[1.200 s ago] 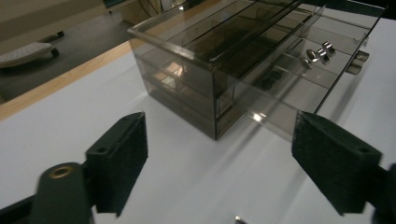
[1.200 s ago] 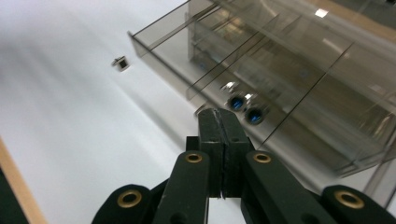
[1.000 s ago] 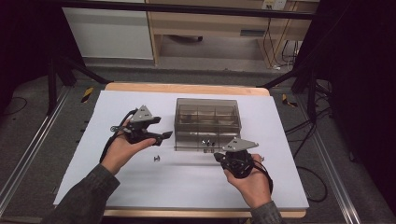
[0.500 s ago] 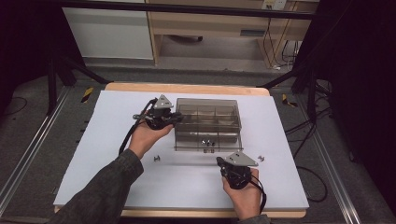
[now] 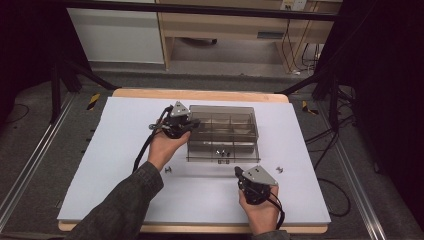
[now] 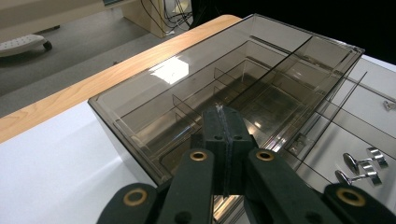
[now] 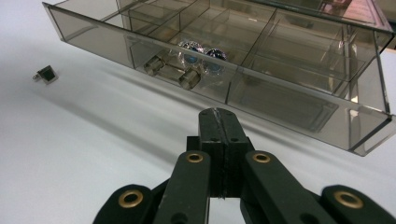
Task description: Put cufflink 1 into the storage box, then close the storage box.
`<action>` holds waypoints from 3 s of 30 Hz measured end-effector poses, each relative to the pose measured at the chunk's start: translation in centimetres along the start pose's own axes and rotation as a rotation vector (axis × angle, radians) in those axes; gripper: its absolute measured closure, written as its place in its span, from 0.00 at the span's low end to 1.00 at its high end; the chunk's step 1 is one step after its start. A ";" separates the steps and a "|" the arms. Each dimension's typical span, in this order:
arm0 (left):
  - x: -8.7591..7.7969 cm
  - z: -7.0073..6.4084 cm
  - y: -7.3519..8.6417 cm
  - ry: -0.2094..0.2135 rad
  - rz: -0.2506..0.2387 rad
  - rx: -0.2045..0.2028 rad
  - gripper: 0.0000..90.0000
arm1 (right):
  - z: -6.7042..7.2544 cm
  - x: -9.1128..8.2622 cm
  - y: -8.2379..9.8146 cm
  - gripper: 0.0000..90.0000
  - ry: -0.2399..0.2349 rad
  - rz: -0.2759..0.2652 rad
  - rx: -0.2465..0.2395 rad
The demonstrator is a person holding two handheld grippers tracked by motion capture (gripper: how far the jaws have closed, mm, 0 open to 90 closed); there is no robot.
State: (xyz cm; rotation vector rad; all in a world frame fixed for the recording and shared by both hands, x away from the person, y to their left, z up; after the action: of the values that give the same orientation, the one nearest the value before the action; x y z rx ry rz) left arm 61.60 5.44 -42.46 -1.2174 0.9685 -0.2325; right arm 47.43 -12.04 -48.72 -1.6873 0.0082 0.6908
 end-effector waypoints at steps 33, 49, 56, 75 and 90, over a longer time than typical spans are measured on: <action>1.3 -0.4 0.8 -0.002 0.017 -0.012 1.00 | -0.1 1.5 -1.0 1.00 0.037 -0.042 -0.025; 1.2 -0.5 0.8 0.005 0.022 -0.023 1.00 | -0.4 2.2 -1.5 1.00 0.044 -0.049 -0.032; 1.2 -0.5 0.9 0.006 0.025 -0.018 1.00 | -0.9 2.7 -1.6 1.00 0.050 -0.046 -0.020; 1.2 -0.5 0.8 0.009 0.024 -0.027 1.00 | -1.7 4.0 -2.0 1.00 0.054 -0.034 -0.005; 1.3 -0.4 0.8 0.013 0.026 -0.033 1.00 | -2.1 4.5 -2.6 1.00 0.055 -0.038 -0.004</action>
State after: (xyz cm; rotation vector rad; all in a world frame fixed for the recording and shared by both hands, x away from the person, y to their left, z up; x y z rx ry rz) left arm 61.82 4.66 -43.76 -1.2335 1.0020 -0.2043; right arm 53.00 -11.60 -48.29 -1.7058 0.0131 0.6165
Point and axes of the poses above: each handheld gripper's, and its own axes: x roughly forward along the jaws, y roughly out of its underside, z roughly to its left, the point moved 8 cm from there along x, roughly forward along the jaws
